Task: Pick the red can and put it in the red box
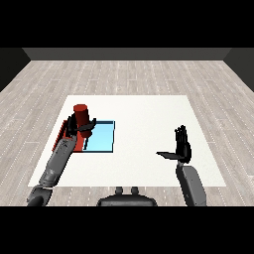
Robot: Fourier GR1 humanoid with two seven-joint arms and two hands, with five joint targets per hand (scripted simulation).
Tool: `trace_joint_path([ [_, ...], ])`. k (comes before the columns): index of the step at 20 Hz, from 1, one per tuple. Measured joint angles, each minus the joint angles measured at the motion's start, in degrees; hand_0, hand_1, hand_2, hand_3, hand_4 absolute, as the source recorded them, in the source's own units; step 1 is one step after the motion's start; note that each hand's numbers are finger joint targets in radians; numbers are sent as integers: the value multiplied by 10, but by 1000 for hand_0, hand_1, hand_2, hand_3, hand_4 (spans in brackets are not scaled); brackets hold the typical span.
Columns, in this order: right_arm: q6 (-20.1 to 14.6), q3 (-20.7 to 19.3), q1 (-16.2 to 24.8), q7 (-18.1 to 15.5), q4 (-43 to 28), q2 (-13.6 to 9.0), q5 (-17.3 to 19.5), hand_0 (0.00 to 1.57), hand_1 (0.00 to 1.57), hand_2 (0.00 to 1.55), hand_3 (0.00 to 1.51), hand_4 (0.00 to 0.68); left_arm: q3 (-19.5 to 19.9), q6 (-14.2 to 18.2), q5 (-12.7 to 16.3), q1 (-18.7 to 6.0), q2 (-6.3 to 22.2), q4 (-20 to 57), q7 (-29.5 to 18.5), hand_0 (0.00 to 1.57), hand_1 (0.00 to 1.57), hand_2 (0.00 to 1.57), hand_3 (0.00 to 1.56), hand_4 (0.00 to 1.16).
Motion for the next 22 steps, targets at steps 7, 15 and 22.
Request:
trace_joint_path([
  [7,11,-9,-9,-21,27,-5,9,0,0,0,0,0,70,-27,8,-25,30,210,-58,1571,1571,1571,1485,1075],
  [15,8,-7,-16,-39,20,0,26,0,0,0,0,0,92,7,-32,-81,23,447,-84,333,333,454,328,723],
  [22,7,-7,-7,-61,7,4,36,0,0,0,0,0,108,10,-42,-122,19,566,-67,1246,1246,1169,0,455],
])
